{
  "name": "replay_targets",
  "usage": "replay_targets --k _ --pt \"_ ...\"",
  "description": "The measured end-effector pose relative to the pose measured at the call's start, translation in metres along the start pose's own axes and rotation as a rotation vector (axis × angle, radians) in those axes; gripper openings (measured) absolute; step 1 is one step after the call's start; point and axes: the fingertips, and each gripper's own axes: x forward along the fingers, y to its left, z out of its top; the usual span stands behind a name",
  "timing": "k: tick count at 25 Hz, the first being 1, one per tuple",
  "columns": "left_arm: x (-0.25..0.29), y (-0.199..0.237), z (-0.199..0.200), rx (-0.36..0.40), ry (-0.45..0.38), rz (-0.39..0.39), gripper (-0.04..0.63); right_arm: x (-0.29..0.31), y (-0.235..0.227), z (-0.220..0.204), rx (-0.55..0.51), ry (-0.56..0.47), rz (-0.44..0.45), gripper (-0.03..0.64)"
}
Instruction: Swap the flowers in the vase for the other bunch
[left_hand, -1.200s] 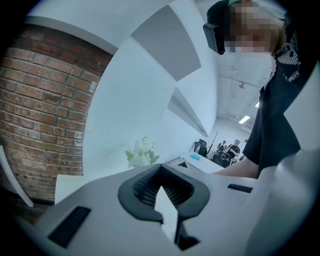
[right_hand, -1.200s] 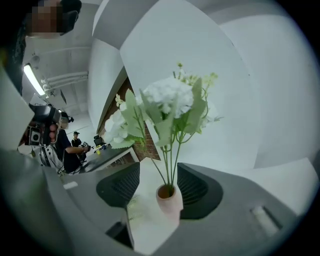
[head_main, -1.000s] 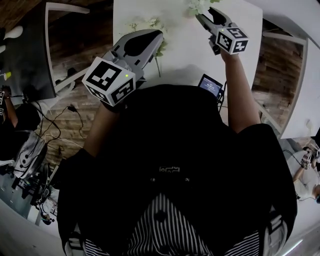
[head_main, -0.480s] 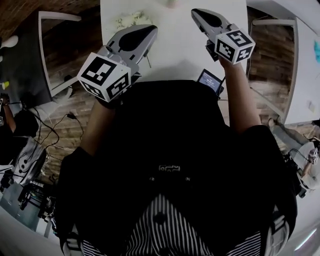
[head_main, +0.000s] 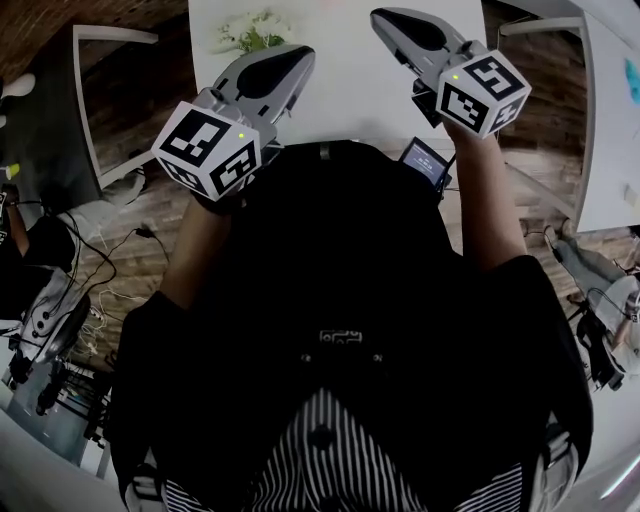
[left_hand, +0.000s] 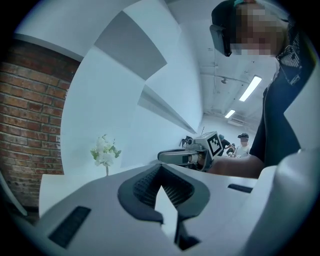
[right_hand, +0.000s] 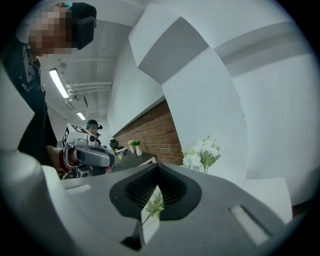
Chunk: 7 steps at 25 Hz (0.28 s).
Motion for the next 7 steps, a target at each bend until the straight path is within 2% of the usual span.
replay_targets --k 7 --pt "0.008 -0.063 -0.005 0.021 -0.032 0.026 0.006 -0.071 0.026 -0.024 0.017 -0.012 0.023 0.005"
